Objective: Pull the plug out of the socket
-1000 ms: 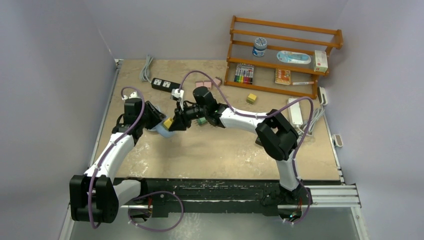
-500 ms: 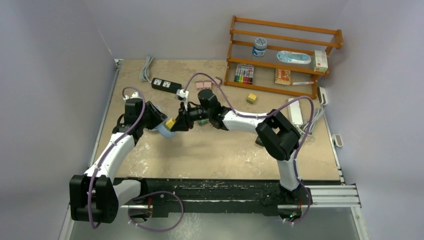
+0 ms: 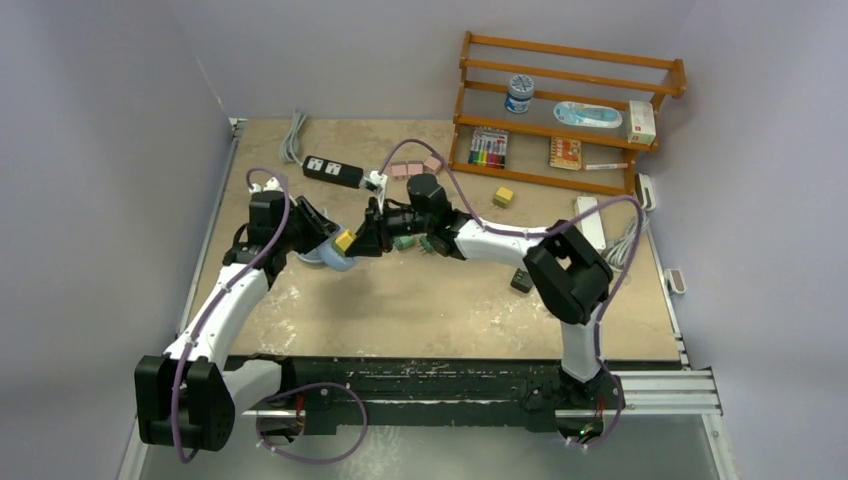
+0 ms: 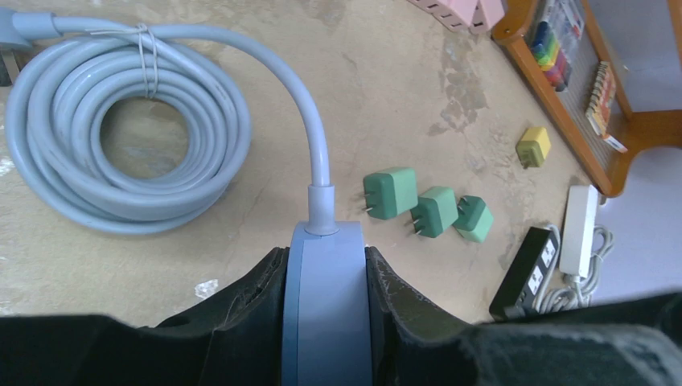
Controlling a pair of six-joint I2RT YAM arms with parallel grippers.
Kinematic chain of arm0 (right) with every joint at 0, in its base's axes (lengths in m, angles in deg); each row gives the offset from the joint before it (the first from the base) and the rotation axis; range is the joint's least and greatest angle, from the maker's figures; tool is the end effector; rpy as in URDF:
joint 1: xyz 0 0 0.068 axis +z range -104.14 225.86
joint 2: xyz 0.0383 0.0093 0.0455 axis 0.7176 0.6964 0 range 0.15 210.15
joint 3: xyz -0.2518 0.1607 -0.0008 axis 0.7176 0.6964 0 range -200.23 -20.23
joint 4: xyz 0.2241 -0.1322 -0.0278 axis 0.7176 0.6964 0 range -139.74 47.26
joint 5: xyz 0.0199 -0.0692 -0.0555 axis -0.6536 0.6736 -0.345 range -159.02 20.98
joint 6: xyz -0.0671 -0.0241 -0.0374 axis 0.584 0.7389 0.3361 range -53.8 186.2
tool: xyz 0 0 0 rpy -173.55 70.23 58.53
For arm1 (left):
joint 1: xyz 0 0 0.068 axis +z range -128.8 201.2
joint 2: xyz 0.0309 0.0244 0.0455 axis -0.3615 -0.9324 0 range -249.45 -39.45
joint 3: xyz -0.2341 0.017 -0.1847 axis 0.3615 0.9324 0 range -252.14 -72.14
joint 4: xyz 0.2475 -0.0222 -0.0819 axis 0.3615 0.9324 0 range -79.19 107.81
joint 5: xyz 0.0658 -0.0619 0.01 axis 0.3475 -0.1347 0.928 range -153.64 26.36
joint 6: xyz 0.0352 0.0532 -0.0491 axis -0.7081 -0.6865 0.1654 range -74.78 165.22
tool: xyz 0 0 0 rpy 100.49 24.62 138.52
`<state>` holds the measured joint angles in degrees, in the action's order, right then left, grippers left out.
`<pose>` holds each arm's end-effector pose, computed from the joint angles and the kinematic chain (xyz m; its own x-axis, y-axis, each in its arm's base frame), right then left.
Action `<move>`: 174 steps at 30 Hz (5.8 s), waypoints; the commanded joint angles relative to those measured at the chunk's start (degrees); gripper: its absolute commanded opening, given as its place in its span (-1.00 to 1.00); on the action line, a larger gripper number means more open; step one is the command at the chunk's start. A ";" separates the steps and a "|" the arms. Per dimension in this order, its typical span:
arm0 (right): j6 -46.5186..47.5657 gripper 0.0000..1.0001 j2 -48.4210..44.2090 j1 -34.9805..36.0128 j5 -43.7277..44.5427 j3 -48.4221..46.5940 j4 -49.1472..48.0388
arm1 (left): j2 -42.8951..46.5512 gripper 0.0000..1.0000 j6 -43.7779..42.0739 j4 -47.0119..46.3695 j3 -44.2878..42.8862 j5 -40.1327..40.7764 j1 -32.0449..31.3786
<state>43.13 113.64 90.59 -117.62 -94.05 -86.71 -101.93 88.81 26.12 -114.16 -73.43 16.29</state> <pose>0.3062 0.3769 0.2641 -0.4217 -0.0529 -0.9052 -0.9048 -0.0401 0.4239 0.2501 -0.0334 0.2585 -0.5746 -0.6327 -0.5192 -0.2409 0.7370 -0.6315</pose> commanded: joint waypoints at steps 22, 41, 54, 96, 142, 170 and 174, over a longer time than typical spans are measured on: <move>-9.02 -1.00 -23.60 -27.56 14.19 18.68 4.24 | -4.11 -1.00 -11.17 9.78 -6.02 17.44 1.61; -9.23 -1.00 -15.23 -39.53 34.02 18.85 26.84 | -3.48 0.27 -14.55 13.41 -10.18 28.82 1.61; -7.31 0.12 -12.71 -40.25 34.69 16.85 28.16 | -1.31 0.29 -13.71 10.57 -9.26 27.63 1.65; 23.54 0.37 31.45 -13.56 65.41 -60.95 44.07 | -1.02 0.20 -15.43 8.64 -7.37 21.21 1.70; 9.91 -0.29 26.81 -21.35 50.71 -41.70 26.99 | -3.45 0.12 -15.86 8.41 -7.90 21.13 1.75; 0.17 0.99 -30.70 -18.86 53.57 22.14 -3.53 | 12.21 0.53 -5.12 -7.78 -2.99 19.91 1.83; -0.85 0.99 -41.74 -15.80 58.04 33.86 -0.34 | 11.00 0.55 -4.21 -8.24 -4.44 19.85 1.74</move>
<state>46.12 79.87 72.14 -64.68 -68.04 -85.75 -90.17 82.39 22.27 -116.93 -53.01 17.91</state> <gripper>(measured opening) 0.994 0.769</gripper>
